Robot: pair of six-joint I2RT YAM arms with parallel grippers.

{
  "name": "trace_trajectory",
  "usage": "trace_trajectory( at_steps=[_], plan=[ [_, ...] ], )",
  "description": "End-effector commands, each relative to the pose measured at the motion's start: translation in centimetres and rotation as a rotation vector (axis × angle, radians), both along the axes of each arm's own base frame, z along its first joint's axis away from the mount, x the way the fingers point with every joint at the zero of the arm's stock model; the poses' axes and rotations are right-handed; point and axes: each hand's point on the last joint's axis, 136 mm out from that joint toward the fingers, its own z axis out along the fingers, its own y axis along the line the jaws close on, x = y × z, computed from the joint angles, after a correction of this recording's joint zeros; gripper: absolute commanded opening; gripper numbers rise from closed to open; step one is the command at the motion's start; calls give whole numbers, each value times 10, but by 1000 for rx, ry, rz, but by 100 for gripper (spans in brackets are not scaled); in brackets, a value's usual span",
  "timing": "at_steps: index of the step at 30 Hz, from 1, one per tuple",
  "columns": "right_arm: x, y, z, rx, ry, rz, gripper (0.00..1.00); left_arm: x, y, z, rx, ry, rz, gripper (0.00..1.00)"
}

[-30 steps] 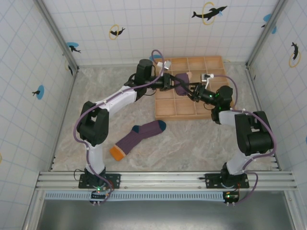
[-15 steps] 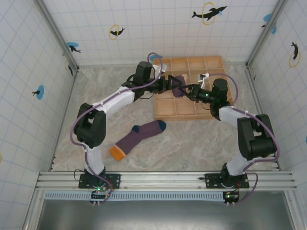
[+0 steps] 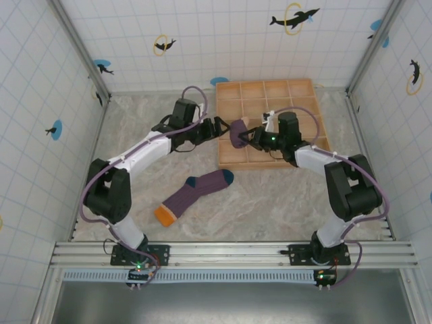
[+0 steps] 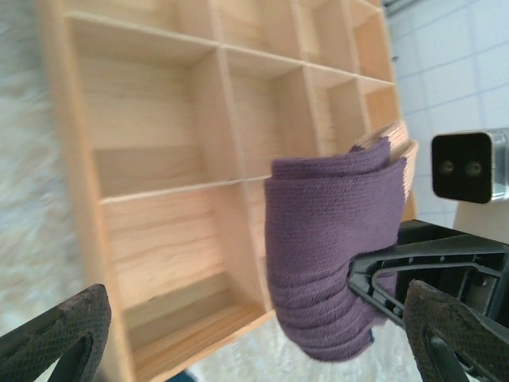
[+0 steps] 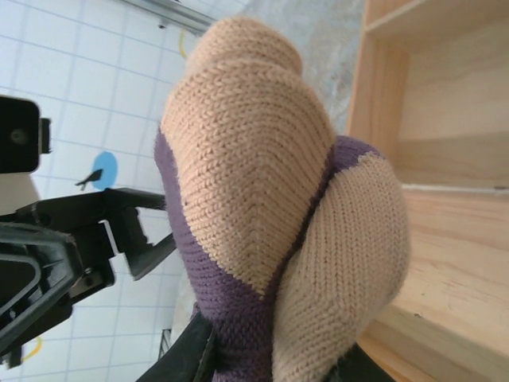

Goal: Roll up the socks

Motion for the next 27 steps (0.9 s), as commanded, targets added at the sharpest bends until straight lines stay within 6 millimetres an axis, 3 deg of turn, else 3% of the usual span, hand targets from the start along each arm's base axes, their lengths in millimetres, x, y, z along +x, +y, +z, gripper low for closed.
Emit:
trace_trajectory(
  at_steps=[1, 9, 17, 21, 27],
  plan=[
    [4, 12, -14, -63, -5, -17, 11, -11, 26, -12, 63, 52, 73, 96],
    [-7, 32, -54, -167, 41, -37, 11, -36, 72, -40, 162, 151, 175, 96],
    [0, 49, -72, -180, 36, -66, 12, -56, 80, -49, 175, 171, 165, 95],
    [13, 53, -83, -191, 44, -91, 12, -59, 80, -52, 172, 175, 161, 95],
    [13, 53, -97, -242, 77, -94, 14, -58, 79, -52, 163, 168, 157, 95]
  ],
)
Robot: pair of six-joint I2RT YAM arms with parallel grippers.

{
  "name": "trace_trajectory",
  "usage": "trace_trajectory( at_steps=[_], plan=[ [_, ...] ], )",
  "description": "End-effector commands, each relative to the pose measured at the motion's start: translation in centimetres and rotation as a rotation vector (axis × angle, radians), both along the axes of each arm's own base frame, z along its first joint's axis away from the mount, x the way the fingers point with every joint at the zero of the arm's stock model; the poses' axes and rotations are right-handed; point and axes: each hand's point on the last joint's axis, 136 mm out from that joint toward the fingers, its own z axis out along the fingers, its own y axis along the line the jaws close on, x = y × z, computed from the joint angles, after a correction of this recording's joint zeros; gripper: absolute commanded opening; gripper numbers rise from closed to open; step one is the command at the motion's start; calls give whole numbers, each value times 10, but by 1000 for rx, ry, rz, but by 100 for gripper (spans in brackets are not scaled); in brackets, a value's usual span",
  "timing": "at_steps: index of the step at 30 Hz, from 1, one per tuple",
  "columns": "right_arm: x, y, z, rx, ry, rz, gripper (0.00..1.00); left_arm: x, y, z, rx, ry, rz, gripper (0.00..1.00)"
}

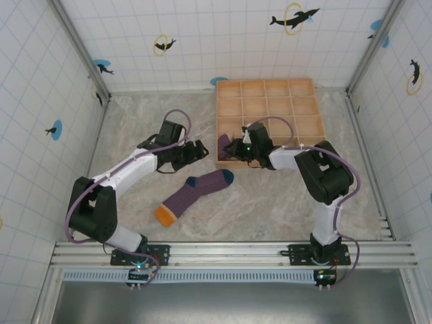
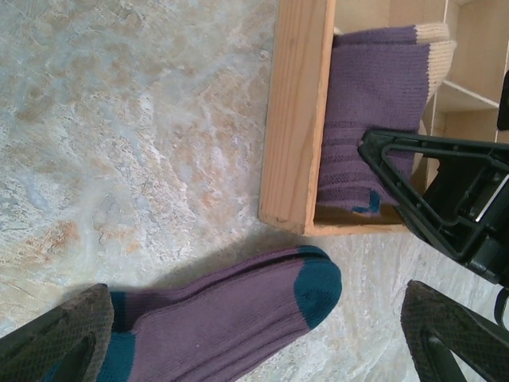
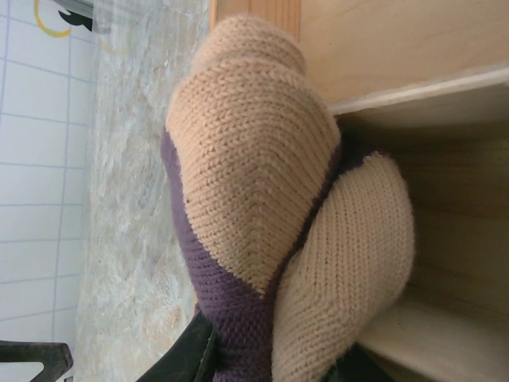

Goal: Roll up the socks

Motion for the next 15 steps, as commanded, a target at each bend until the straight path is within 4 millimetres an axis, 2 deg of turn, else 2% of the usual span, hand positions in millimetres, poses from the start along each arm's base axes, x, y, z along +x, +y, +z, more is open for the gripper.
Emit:
trace_trajectory(
  at_steps=[1, 8, 15],
  plan=[
    [6, 0, -13, -53, 19, -18, 14, 0, 1, 7, -10, -19, 6, 95],
    [-5, -4, -29, -184, 147, 22, 16, 1, -3, 6, -26, -19, -3, 94],
    [-7, -4, -36, -257, 254, 40, 15, 7, -8, 5, -56, -22, 3, 94]
  ],
)
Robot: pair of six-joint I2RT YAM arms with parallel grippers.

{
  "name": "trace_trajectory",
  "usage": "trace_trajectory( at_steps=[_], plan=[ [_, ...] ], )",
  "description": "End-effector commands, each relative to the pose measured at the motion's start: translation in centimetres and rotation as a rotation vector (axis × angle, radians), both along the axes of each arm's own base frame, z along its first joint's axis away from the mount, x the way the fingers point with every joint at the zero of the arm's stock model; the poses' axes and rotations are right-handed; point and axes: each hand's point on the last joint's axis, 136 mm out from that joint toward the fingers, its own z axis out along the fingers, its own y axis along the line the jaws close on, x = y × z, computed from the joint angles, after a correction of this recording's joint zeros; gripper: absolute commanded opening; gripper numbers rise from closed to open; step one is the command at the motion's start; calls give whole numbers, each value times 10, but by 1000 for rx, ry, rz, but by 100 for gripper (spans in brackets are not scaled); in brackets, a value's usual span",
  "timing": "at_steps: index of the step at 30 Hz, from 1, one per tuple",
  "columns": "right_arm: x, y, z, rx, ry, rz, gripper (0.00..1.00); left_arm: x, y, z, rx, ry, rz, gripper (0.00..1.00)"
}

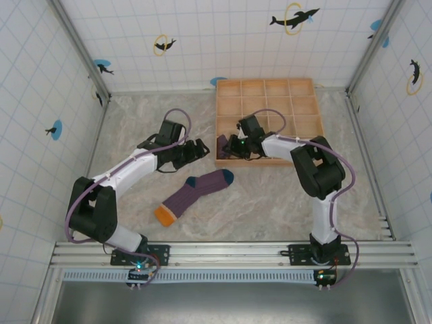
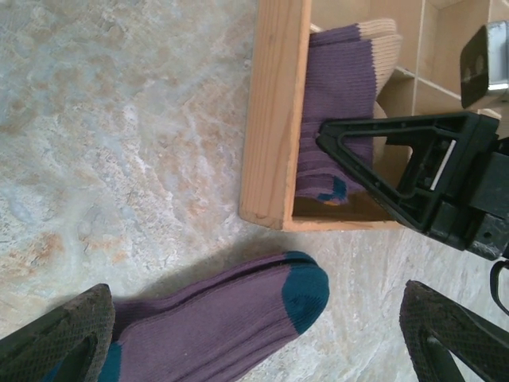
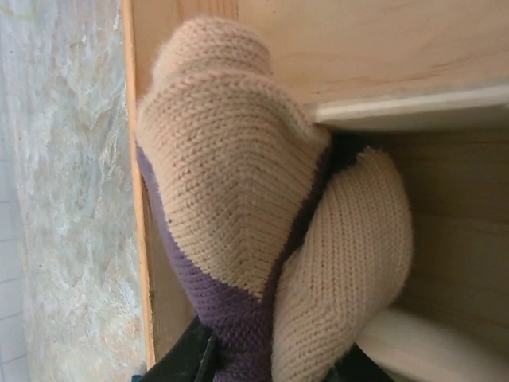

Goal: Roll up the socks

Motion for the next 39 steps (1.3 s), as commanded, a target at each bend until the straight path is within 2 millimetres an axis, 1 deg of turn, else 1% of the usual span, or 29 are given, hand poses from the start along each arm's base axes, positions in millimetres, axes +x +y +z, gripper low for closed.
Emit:
trace_trajectory(
  at_steps=[1, 5, 7, 8, 10, 11, 12, 15, 18, 20, 21, 26, 33, 39],
  plan=[
    [-16, -8, -23, -80, 112, 8, 16, -1, -3, -8, -27, 18, 7, 94],
    [-18, -13, -36, -158, 166, 29, 21, 2, -11, -15, -70, 29, 3, 93],
    [-20, -14, -38, -187, 177, 41, 24, 5, -15, -16, -82, 30, -3, 93],
    [-21, -16, -39, -200, 176, 44, 28, 7, -17, -16, -84, 29, -4, 92],
    [-22, -20, -39, -223, 170, 41, 38, 8, -17, -19, -79, 33, -8, 92],
    [-21, -20, -38, -226, 160, 39, 42, 8, -17, -22, -75, 38, -8, 92],
    [-20, -21, -37, -229, 154, 38, 46, 17, -22, -8, -89, 6, -12, 92],
    [-18, -21, -31, -229, 134, 42, 54, 20, -24, -5, -97, -1, -17, 92],
    [-13, -21, -22, -233, 105, 43, 56, 17, -22, -7, -92, 2, -16, 92],
    [-11, -22, -17, -247, 91, 49, 64, 15, -21, -9, -86, 6, -14, 92],
    [-11, -22, -14, -253, 83, 53, 66, 15, -20, -9, -85, 5, -14, 92],
    [-5, -29, 4, -290, 14, 53, 69, 17, -21, -9, -88, 10, -7, 91],
    [-5, -36, 16, -321, -22, 75, 71, 17, -30, -8, -91, 8, -23, 91],
    [-4, -40, 31, -326, -72, 73, 72, 15, -31, -11, -84, 13, -23, 90]
  ],
)
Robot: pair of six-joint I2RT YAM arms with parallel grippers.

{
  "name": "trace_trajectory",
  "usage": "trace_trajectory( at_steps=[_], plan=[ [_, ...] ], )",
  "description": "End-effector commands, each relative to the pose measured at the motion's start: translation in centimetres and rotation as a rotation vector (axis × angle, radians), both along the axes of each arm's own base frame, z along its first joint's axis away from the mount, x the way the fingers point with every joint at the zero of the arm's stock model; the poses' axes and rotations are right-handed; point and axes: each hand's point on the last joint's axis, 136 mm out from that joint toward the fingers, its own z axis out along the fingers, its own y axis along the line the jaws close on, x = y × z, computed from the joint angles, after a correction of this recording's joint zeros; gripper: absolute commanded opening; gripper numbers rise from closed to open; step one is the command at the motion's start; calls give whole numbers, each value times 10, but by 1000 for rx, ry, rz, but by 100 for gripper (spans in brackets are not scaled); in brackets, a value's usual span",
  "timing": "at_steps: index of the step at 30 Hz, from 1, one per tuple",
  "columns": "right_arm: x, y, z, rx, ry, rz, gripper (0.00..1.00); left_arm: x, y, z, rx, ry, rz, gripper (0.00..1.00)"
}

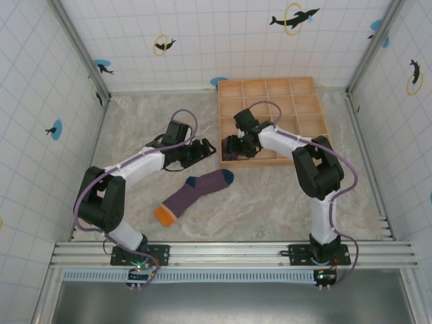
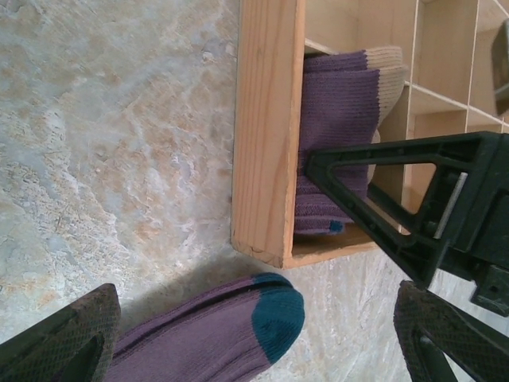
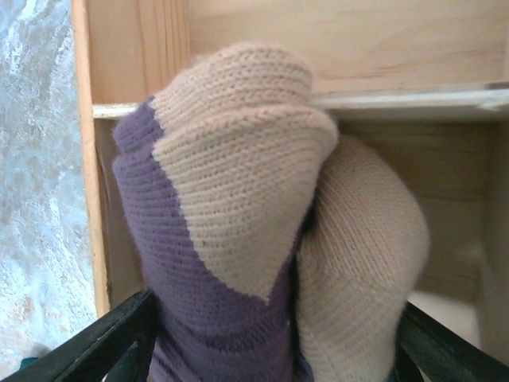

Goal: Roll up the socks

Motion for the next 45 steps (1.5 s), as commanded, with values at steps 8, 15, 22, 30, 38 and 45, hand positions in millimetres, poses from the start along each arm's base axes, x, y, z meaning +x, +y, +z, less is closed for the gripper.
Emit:
trace_trajectory(
  at_steps=[8, 15, 22, 30, 38, 45],
  plan=[
    [3, -7, 16, -12, -41, 9, 61, 7, -5, 8, -9, -12, 3, 90],
    [0, -8, 5, -30, -24, 16, 49, 6, -5, 7, -2, -8, 1, 90],
    [-2, -10, -6, -49, -7, 19, 26, 7, -5, 8, 0, -11, -1, 90],
    [-6, -19, -26, -83, 24, 8, 16, 7, -5, 9, 2, -11, 0, 90],
    [-8, -25, -49, -117, 69, 10, 15, 5, -4, 7, 9, -6, -1, 90],
    [-1, -14, -56, -104, 88, 24, 17, 3, -3, -3, 20, 16, 0, 90]
  ],
)
